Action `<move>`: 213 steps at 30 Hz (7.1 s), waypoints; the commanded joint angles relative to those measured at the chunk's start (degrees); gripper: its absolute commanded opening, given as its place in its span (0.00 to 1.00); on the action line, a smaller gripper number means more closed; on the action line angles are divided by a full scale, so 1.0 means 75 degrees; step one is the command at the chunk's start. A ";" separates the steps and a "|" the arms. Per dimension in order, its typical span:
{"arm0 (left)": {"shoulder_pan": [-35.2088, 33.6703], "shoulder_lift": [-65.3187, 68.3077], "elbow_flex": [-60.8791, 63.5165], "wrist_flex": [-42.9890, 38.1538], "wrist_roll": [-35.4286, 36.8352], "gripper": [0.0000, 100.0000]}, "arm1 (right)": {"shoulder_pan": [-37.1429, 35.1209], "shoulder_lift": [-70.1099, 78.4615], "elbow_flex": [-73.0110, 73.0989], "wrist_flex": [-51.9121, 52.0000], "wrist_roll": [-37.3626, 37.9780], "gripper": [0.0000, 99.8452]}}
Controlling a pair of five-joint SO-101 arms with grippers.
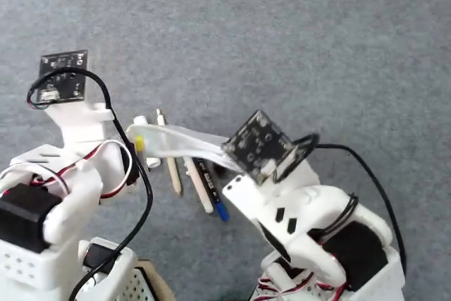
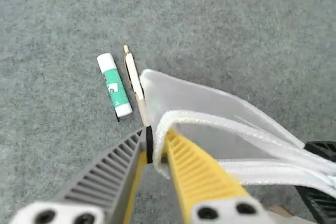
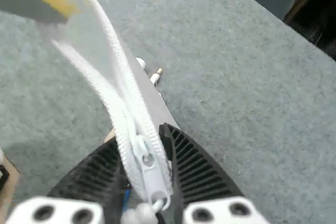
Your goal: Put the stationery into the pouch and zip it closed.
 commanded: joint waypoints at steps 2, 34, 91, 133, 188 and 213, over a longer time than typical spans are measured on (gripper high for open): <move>-0.0111 -0.0082 -0.0557 0.0035 0.0492 0.22 | -0.0047 0.0615 -0.1026 0.0070 -0.0610 0.01; -0.2081 0.1125 0.0381 -0.0352 0.0469 0.27 | -0.0363 0.0240 -0.1002 0.0316 -0.0645 0.01; -0.3686 0.0129 -0.1987 0.0012 -0.0105 0.03 | 0.0738 0.0193 -0.0580 0.0563 -0.0961 0.22; -0.7625 -0.0152 0.1682 0.0012 -0.0492 0.03 | 0.0293 0.9758 -0.1166 -0.3552 -0.2719 0.17; -0.6300 -0.0164 0.1623 0.0000 -0.0774 0.03 | -0.1371 0.5081 -0.6019 -0.1055 -0.2051 0.01; -0.6218 -0.0164 0.1647 0.0000 -0.0821 0.03 | -0.2497 0.4015 -0.1026 -1.0796 -0.2051 0.01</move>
